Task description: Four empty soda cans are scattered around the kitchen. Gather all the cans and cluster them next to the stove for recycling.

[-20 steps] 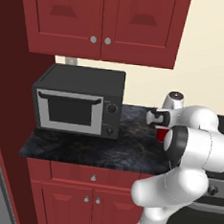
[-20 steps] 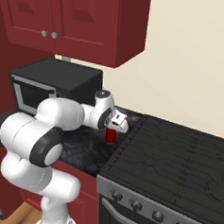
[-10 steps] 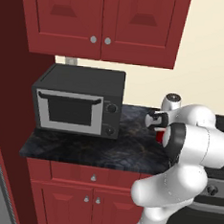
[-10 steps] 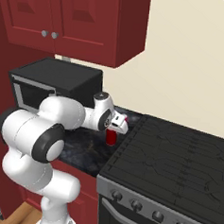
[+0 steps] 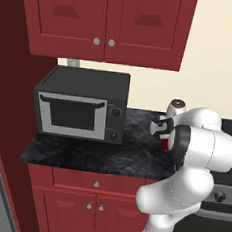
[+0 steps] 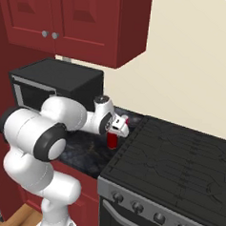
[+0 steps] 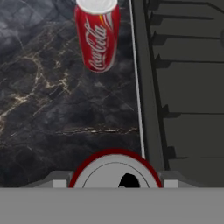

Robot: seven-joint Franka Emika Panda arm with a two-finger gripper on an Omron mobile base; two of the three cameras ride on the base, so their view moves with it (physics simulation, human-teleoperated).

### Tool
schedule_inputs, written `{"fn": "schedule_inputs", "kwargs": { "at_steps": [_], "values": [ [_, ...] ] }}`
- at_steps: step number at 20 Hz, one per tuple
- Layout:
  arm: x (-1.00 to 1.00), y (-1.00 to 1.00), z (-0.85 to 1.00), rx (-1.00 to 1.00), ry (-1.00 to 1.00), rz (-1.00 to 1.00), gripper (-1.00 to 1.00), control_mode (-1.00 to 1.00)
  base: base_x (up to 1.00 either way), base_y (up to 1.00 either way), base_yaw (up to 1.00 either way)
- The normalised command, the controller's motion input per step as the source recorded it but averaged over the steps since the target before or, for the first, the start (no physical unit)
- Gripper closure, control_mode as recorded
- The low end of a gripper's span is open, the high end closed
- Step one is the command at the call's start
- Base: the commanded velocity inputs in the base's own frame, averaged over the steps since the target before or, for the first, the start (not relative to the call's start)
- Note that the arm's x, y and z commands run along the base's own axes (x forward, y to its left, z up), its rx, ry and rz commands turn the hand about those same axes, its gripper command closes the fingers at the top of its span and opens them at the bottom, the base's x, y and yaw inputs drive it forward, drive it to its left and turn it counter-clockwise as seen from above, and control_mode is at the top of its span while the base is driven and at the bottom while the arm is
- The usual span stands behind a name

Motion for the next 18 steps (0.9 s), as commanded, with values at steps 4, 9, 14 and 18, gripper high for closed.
{"fn": "schedule_inputs", "kwargs": {
  "at_steps": [4, 9, 14, 18],
  "values": [
    [0.0, 0.0, -0.11, 0.0, 0.0, 0.0, 1.0, -1.0, 0.0, 0.0, 0.0],
    [0.0, 0.0, -0.13, 0.0, 0.0, 0.0, 1.0, -1.0, 0.0, 0.0, 0.0],
    [0.0, 0.0, -0.15, 0.0, 0.0, 0.0, 1.0, -1.0, 0.0, 0.0, 0.0],
    [0.0, 0.0, -0.08, 0.0, -0.01, 0.0, 1.0, -1.0, 0.0, 0.0, 0.0]
  ]
}}
